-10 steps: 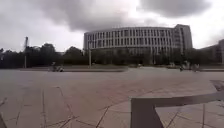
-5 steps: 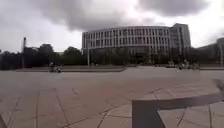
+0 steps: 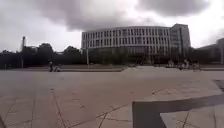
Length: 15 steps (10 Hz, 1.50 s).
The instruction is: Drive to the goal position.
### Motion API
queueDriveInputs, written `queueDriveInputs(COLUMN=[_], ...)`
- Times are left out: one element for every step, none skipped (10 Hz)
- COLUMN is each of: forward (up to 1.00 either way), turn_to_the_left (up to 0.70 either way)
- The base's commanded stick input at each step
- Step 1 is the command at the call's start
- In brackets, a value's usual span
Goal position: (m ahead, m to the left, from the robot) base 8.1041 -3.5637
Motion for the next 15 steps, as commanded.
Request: queueDriveInputs(forward=[0.30, 0.30, 0.30, 0.30, 0.30, 0.30, 0.30, 0.30, 0.30, 0.30, 0.30, 0.30, 0.30, 0.30, 1.00], turn_to_the_left=[-0.15, -0.15, -0.15, -0.15, -0.15, -0.15, -0.15, -0.15, -0.15, -0.15, -0.15, -0.15, -0.15, -0.15, -0.40])
